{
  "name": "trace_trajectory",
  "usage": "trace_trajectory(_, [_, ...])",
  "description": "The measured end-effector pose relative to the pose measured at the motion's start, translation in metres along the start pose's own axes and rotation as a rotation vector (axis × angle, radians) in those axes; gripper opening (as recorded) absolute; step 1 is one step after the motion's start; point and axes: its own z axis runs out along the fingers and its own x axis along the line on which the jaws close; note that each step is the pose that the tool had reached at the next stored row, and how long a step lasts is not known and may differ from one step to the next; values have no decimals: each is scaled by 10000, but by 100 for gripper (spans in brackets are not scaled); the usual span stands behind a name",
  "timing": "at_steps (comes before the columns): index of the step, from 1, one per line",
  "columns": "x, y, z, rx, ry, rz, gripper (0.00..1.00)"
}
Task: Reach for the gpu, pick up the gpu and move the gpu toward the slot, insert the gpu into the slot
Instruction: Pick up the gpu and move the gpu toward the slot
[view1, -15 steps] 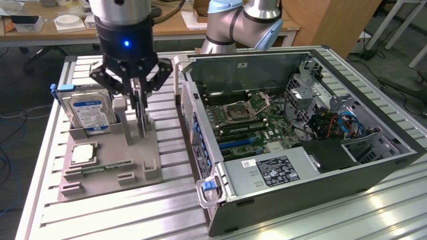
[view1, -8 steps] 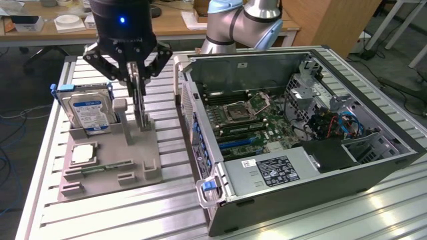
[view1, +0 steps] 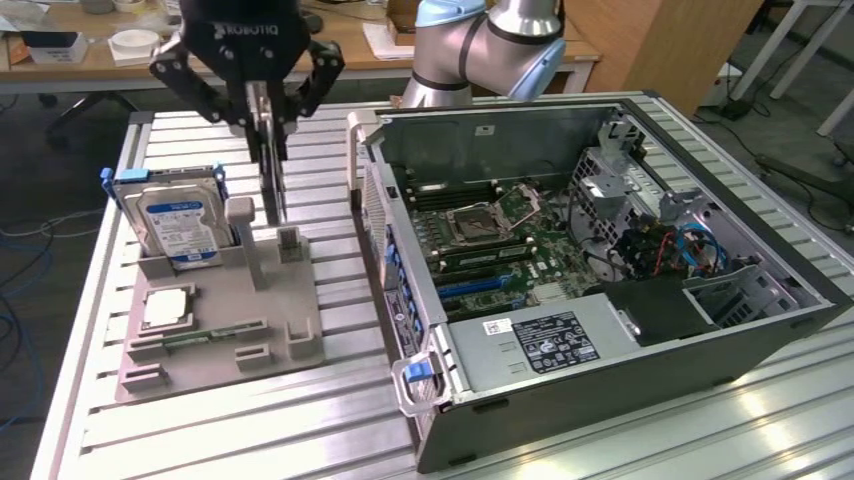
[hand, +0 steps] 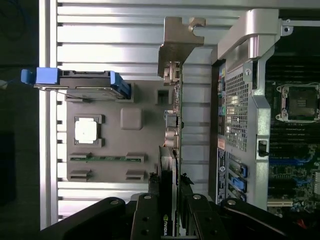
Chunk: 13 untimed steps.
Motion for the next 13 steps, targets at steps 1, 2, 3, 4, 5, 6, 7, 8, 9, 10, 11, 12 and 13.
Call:
trace_trajectory(1, [-1, 2, -47, 14, 1, 2, 26])
trace_trajectory(2, [-1, 4, -70, 79, -1, 6, 26])
trace_trajectory(3, [-2, 4, -84, 178, -3, 5, 26])
trace_trajectory(4, [-3, 4, -97, 293, -3, 5, 26])
trace_trajectory(5, [-4, 5, -110, 385, -2, 8, 26])
trace_trajectory(6, [-4, 4, -111, 388, -4, 10, 26])
trace_trajectory(7, [-4, 5, -111, 390, -4, 10, 26])
trace_trajectory(8, [-5, 4, -111, 390, -3, 10, 26])
trace_trajectory(9, [-5, 5, -111, 390, -4, 10, 26])
trace_trajectory(10, [-5, 5, -111, 388, -3, 11, 26])
trace_trajectory(11, [-5, 5, -110, 374, -4, 12, 26])
trace_trajectory(12, [-9, 5, -108, 365, -3, 14, 26])
trace_trajectory(13, [-22, 5, -106, 366, -2, 22, 26])
